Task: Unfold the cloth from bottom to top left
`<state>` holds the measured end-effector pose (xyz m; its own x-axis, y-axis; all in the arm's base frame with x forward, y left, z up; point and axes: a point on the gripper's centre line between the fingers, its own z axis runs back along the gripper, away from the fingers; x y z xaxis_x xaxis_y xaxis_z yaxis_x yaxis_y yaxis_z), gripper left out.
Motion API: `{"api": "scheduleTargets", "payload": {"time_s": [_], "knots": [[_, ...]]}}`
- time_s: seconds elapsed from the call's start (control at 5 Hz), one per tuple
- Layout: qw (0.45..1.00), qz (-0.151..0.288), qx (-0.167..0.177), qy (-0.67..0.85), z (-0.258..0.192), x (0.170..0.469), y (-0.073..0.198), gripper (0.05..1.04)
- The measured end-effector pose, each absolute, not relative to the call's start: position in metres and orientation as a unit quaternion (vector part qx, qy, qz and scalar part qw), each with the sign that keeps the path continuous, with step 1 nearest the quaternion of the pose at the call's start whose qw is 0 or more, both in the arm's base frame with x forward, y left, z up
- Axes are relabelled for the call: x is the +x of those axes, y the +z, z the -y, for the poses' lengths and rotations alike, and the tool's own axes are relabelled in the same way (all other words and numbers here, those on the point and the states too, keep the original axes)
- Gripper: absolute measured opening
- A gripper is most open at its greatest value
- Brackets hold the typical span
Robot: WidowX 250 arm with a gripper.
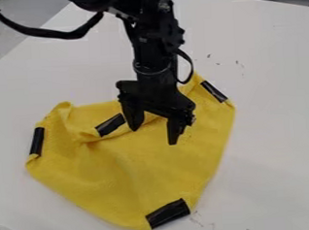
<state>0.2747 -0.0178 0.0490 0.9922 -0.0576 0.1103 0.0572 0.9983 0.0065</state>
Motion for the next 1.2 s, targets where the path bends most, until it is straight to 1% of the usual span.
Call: {"api": "scheduleTargets", "payload": {"time_s": [0.2, 0.4, 0.6, 0.8, 1.0, 1.2], "knots": [[0.997, 0.066, 0.014, -0.022, -0.009, 0.278, 0.051, 1.001], [0.996, 0.089, 0.019, -0.022, -0.03, 0.288, 0.057, 1.001], [0.996, 0.082, 0.013, -0.024, -0.044, 0.291, 0.049, 1.001], [0.998, 0.064, -0.002, -0.023, -0.054, 0.29, 0.035, 1.001], [0.998, 0.048, -0.027, -0.024, -0.056, 0.287, 0.016, 1.001], [0.998, 0.038, -0.036, -0.023, -0.057, 0.284, 0.009, 0.966]]}}
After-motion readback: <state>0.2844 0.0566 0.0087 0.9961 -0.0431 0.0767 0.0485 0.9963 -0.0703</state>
